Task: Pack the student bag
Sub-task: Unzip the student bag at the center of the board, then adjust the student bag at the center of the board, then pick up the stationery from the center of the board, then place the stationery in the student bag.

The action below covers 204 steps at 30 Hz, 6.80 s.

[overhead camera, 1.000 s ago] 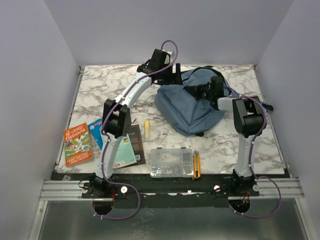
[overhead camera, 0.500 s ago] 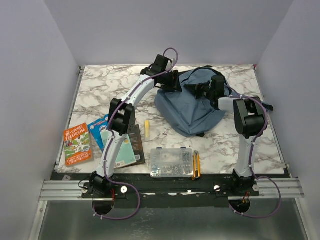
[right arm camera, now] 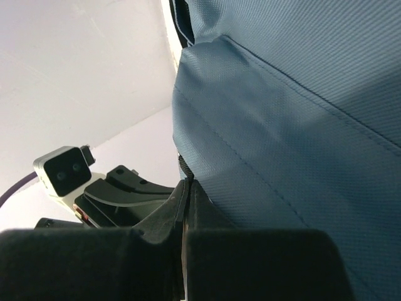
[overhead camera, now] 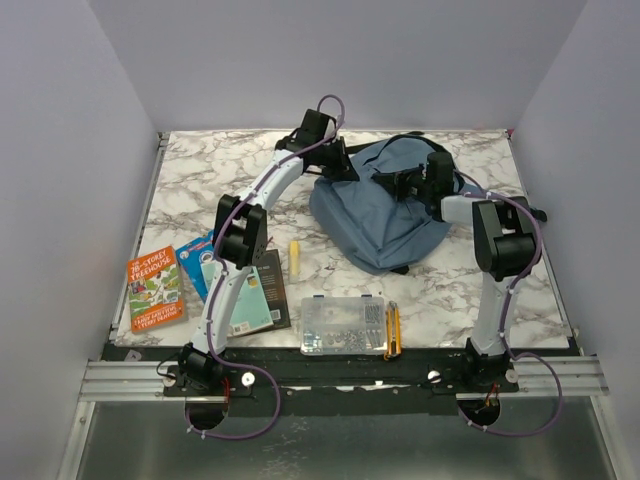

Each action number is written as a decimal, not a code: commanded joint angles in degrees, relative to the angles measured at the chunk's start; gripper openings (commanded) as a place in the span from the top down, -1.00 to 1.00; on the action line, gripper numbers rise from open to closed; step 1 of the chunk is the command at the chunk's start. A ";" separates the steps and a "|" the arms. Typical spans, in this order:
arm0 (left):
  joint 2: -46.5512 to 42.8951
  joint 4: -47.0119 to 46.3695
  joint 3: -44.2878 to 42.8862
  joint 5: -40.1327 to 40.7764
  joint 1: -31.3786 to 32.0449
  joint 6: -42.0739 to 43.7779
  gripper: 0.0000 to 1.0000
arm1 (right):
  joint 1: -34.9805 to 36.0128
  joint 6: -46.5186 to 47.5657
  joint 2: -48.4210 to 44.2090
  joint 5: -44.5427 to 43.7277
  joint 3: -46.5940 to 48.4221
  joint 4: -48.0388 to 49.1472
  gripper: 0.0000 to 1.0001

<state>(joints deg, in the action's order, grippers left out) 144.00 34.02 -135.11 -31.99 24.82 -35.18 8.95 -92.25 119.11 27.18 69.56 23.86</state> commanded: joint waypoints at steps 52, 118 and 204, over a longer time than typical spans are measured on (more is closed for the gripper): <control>-11.61 2.04 3.71 0.11 -3.78 -0.12 -0.15 | -1.42 68.98 -28.02 -13.45 -13.95 -36.62 0.10; -68.14 -5.73 51.24 8.93 0.75 9.87 -0.57 | 40.05 44.54 -20.76 -34.73 -6.63 -17.14 -0.43; -54.74 -8.02 51.20 -5.97 -0.45 4.85 -0.50 | 20.28 76.46 -30.18 -43.99 -4.75 -39.32 0.99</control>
<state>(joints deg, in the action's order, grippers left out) 86.46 28.25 -83.55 -33.26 20.99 -29.23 31.66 -20.38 85.80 -22.70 63.59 -8.86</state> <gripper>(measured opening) 0.754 0.148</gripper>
